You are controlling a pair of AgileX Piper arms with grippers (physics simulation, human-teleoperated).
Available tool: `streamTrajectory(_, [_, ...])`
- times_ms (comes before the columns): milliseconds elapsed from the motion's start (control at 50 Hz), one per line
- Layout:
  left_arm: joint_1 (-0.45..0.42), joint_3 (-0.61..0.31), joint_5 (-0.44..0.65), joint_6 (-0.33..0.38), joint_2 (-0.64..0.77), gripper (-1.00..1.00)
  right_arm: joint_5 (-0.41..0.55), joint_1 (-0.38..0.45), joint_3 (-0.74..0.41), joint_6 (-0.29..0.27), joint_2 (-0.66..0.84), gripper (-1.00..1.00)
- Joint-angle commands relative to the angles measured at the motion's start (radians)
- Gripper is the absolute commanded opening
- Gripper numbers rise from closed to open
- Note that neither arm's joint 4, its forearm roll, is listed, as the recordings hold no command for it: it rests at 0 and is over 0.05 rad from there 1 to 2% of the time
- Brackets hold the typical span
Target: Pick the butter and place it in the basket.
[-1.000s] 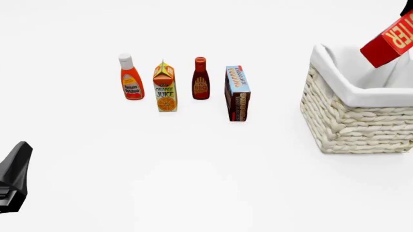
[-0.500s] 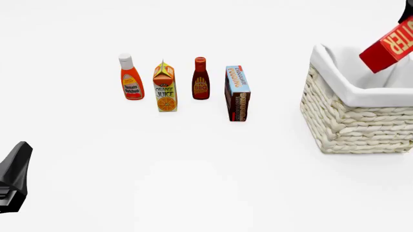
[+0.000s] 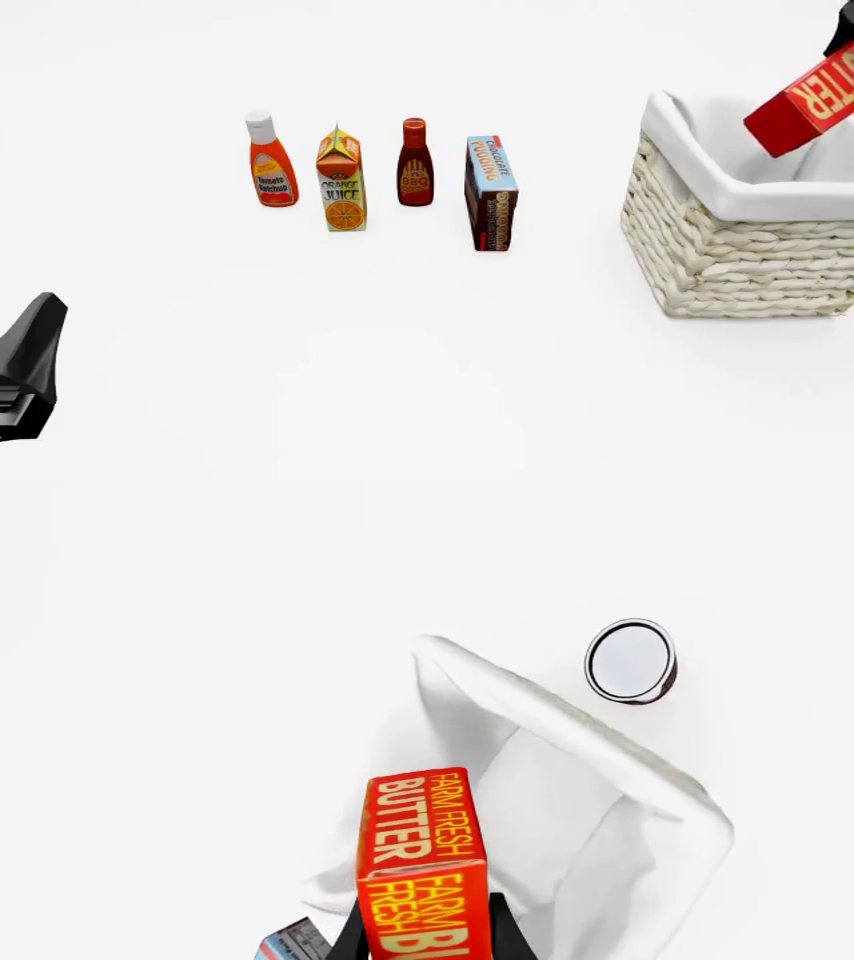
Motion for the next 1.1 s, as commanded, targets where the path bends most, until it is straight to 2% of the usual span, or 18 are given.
streamTrajectory(20, [0.0, 0.0, 0.0, 0.0, 0.0, 1.0, -0.014, -0.001, -0.007, 0.02, -0.002, -1.0])
streamTrajectory(1100, [0.0, 0.0, 0.0, 0.0, 0.0, 1.0, -0.054, 0.005, 0.019, 0.015, 0.039, -1.0])
